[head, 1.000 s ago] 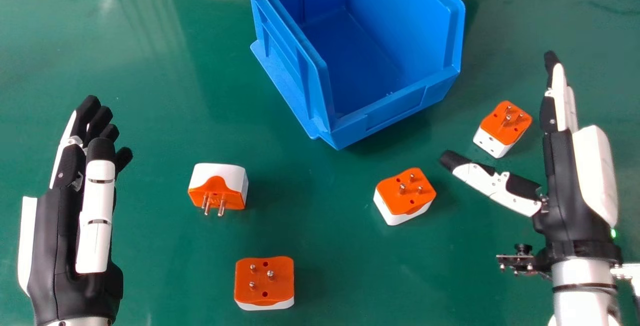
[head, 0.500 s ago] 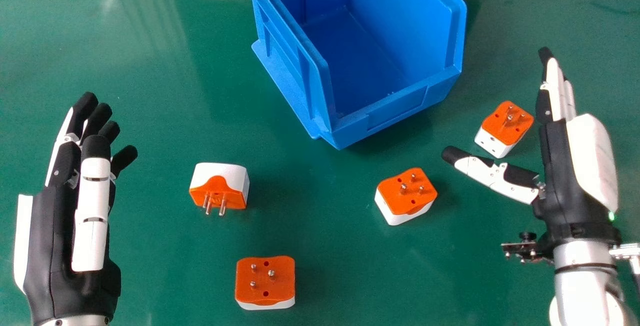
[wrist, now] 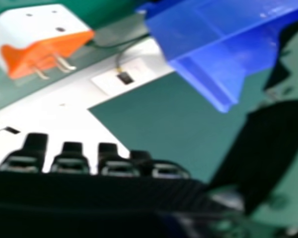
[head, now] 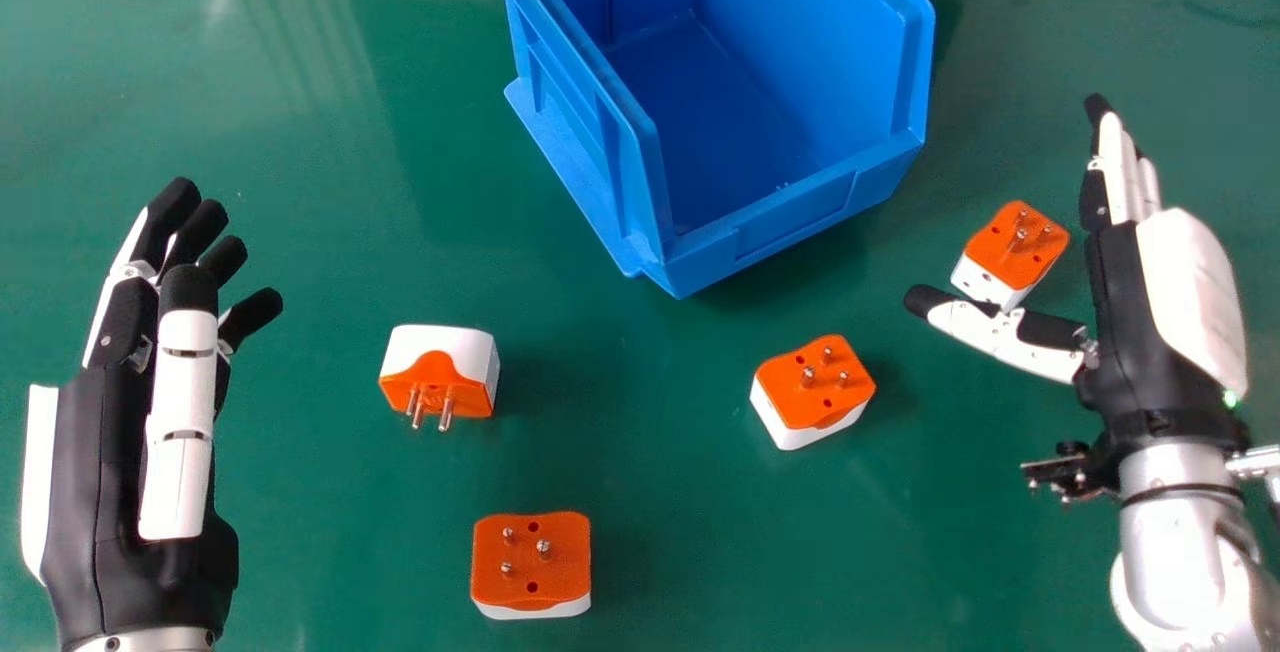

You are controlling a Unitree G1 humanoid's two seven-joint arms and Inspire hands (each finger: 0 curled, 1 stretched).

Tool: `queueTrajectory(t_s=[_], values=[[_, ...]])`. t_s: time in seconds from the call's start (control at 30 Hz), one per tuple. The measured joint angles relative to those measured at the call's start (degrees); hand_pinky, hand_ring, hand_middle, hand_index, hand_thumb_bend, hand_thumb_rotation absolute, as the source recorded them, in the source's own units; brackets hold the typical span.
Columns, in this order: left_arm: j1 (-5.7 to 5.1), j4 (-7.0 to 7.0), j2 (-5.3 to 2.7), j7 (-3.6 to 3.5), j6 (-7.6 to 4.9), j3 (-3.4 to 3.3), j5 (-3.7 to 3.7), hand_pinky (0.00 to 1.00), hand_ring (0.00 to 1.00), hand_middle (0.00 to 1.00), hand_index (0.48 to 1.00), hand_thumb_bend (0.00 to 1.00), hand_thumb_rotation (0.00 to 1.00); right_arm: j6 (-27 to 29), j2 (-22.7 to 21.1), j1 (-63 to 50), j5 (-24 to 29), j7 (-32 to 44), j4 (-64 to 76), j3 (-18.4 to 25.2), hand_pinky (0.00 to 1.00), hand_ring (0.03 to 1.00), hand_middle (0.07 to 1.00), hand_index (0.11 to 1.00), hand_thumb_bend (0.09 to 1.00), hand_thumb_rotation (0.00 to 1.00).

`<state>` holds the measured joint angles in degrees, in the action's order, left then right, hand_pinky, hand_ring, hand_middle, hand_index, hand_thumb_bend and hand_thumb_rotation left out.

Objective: Pick all objects and put in blue box

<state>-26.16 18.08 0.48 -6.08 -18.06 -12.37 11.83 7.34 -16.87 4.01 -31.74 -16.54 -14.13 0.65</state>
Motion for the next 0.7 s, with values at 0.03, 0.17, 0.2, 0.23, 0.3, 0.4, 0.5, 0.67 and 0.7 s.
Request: queueTrajectory(t_s=[0.03,0.17,0.2,0.23,0.3,0.4,0.5,0.67,0.7], values=[[-0.01,0.02,0.0,0.0,0.0,0.0,0.04,0.77,0.87,0.88,0.861,0.49,0.76,-0.2,-0.4,0.4,0.0,0.0,-0.6,-0.2,0.97,1.0,1.0,1.0,0.624,0.37],[-0.02,0.05,-0.01,0.04,0.02,-0.02,0.03,0.75,0.85,0.87,0.846,0.51,0.74,-0.8,-1.2,1.9,0.0,-0.1,-3.0,-0.5,0.96,1.0,1.0,1.0,0.624,0.35],[-0.01,0.06,-0.01,0.05,0.02,-0.02,0.03,0.75,0.85,0.87,0.845,0.51,0.74,-1.0,-1.4,2.4,0.0,-0.2,-3.6,-0.5,0.95,1.0,1.0,1.0,0.624,0.34],[0.0,0.08,-0.01,0.05,0.02,-0.02,0.04,0.74,0.85,0.87,0.843,0.51,0.74,-1.2,-1.6,2.7,0.0,-0.2,-4.2,-0.6,0.95,1.0,1.0,1.0,0.624,0.34],[-0.03,0.16,-0.02,0.11,0.15,-0.02,0.04,0.74,0.85,0.87,0.84,0.52,0.73,-1.6,-1.8,3.6,0.2,-0.2,-5.6,-0.6,0.95,1.0,1.0,1.0,0.622,0.33],[-0.06,0.44,-0.08,0.26,0.44,-0.01,0.04,0.73,0.84,0.86,0.831,0.52,0.72,-1.9,-2.2,4.5,0.2,-0.2,-6.7,-0.8,0.96,1.0,1.0,1.0,0.621,0.32],[-0.09,0.64,-0.1,0.35,0.49,-0.01,0.04,0.72,0.84,0.86,0.829,0.52,0.72,-2.2,-2.6,5.4,0.2,-0.2,-8.1,-1.0,0.96,1.0,1.0,1.0,0.622,0.32],[-0.04,0.65,-0.09,0.08,0.47,-0.02,0.48,0.72,0.84,0.86,0.828,0.52,0.71,-2.8,-3.3,7.1,0.2,-0.2,-10.7,-1.7,0.96,1.0,1.0,1.0,0.629,0.32],[-0.05,0.65,-0.09,0.06,0.46,-0.06,0.56,0.72,0.84,0.86,0.826,0.52,0.71,-2.9,-3.4,7.4,0.2,-0.2,-11.4,-1.9,0.96,1.0,1.0,1.0,0.631,0.32]])
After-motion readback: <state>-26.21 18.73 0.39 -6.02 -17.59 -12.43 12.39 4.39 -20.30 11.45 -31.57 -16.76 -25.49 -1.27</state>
